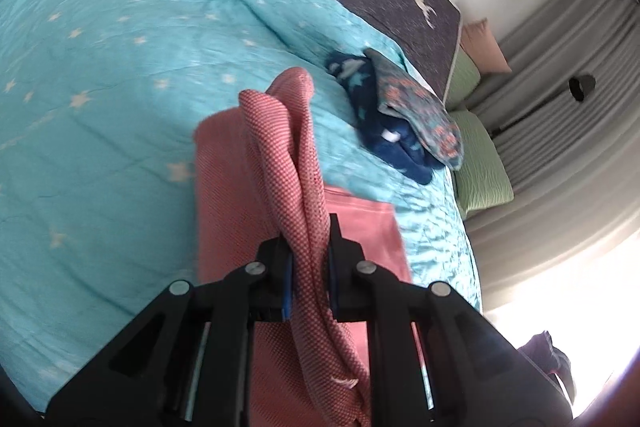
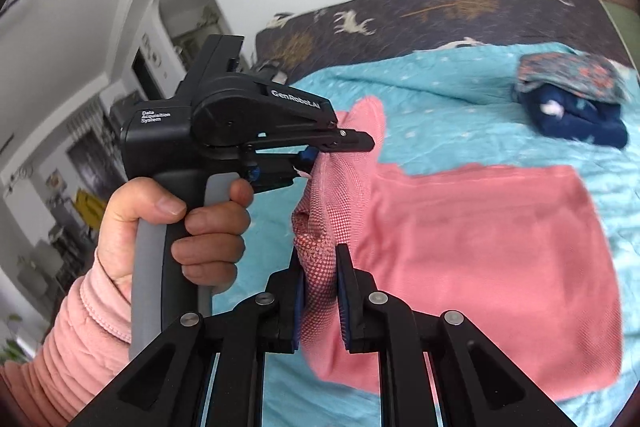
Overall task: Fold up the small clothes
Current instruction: 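Fold the lifted sweater edge over with the right gripper and release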
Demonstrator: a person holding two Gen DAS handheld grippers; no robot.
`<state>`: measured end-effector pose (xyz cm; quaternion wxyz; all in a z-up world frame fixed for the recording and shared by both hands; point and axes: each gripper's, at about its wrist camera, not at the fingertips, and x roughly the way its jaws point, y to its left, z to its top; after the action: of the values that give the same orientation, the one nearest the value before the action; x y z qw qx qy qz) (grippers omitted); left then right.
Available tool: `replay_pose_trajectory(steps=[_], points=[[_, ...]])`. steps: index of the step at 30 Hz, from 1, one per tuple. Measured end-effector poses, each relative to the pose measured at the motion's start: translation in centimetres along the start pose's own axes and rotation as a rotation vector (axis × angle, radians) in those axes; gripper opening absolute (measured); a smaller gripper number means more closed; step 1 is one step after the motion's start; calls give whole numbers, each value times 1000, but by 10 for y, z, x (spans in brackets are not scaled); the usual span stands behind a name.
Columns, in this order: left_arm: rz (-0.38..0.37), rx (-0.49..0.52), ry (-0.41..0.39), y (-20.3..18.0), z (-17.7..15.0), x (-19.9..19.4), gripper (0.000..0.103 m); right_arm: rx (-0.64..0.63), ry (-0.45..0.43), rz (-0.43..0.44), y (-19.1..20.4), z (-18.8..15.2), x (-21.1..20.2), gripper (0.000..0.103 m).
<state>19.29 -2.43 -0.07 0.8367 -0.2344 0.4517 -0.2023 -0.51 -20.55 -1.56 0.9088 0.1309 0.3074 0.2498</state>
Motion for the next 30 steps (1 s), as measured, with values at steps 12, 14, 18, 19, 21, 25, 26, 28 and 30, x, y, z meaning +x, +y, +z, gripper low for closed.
replay_pose_trajectory(steps=[12, 14, 18, 19, 21, 25, 26, 28, 30], points=[[19, 113, 152, -92, -27, 93, 15, 215, -98, -50, -95, -16, -66, 13], [37, 113, 174, -100, -32, 109, 15, 257, -102, -55, -112, -21, -74, 13], [71, 126, 202, -108, -39, 128, 15, 313, -118, -65, -132, -27, -89, 12], [75, 127, 207, -110, -40, 130, 15, 322, -123, -68, -135, -29, -92, 12], [81, 137, 214, -115, -43, 134, 15, 339, -132, -70, -143, -33, -100, 11], [98, 179, 206, -127, -48, 134, 15, 371, -135, -59, -155, -39, -106, 11], [101, 187, 205, -130, -48, 134, 15, 375, -135, -57, -156, -40, -106, 11], [104, 199, 209, -134, -50, 137, 15, 376, -133, -54, -159, -40, -105, 11], [106, 202, 219, -137, -52, 142, 18, 372, -130, -52, -160, -40, -105, 11]])
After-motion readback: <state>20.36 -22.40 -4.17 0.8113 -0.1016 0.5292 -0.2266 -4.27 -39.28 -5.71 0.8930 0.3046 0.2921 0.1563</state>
